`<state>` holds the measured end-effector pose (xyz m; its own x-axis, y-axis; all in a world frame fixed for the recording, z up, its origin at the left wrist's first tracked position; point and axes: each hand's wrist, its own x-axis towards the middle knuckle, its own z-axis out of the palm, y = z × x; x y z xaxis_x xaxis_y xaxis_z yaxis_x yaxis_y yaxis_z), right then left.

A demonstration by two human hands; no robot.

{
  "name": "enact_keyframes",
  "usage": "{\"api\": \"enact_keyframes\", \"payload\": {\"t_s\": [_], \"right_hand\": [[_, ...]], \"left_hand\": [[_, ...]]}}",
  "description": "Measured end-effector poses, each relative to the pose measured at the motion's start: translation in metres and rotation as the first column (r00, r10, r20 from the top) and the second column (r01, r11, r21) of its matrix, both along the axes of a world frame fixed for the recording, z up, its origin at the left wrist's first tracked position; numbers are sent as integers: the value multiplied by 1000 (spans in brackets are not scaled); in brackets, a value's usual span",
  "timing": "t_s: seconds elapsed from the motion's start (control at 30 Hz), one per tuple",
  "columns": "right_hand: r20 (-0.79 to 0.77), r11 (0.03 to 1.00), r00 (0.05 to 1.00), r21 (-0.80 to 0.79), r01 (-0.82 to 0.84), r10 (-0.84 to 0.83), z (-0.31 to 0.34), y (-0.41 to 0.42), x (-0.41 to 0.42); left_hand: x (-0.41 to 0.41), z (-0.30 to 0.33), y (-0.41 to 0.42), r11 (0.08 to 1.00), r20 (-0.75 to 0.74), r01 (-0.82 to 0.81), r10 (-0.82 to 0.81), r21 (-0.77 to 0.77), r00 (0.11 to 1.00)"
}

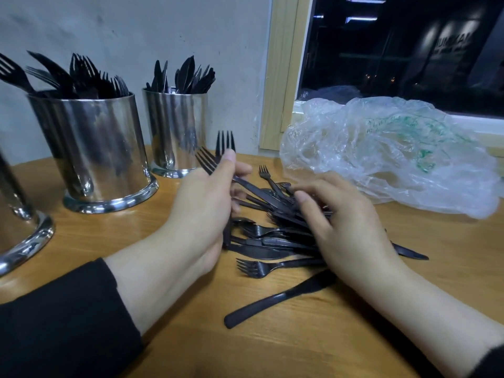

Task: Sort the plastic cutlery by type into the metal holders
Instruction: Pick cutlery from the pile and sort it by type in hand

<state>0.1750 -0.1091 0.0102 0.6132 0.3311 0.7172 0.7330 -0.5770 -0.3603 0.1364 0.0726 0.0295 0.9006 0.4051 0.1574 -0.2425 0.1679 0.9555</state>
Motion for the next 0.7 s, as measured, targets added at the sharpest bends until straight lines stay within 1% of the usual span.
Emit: {"api": "enact_keyframes", "payload": {"t_s": [0.03, 0.1, 0.17, 0.2, 0.3, 0.4, 0.47, 0.7], "right_hand": [[-44, 995, 996, -63, 78, -81, 0, -9, 8], [-149, 944, 961, -271, 188, -234, -3, -24, 21], [-218, 875, 917, -433, 217, -335, -4, -32, 27], [-238, 857, 901, -466, 221, -362, -3, -33, 27], [-250, 859, 898, -463, 218, -362, -1, -33, 26], [-259, 871, 903, -449, 201, -342, -3, -30, 24], [-276, 884, 902, -424, 196, -332, -4, -29, 24], [-250, 929, 936, -337, 155, -247, -4, -27, 20]], "left_hand": [[1, 2, 4, 1000, 12, -13, 13, 6, 1000], [2, 7, 10, 999, 58, 15, -13, -46, 998], [1, 10, 13, 998, 63, 25, -21, -61, 998], [1, 10, 13, 998, 52, 18, -15, -59, 999], [3, 7, 13, 996, 26, 12, -10, -92, 1000], [7, 7, 13, 985, 25, 55, -51, -162, 998], [8, 7, 14, 983, 30, 66, -62, -174, 998], [3, 0, 14, 996, 3, 84, -84, 13, 996]]}}
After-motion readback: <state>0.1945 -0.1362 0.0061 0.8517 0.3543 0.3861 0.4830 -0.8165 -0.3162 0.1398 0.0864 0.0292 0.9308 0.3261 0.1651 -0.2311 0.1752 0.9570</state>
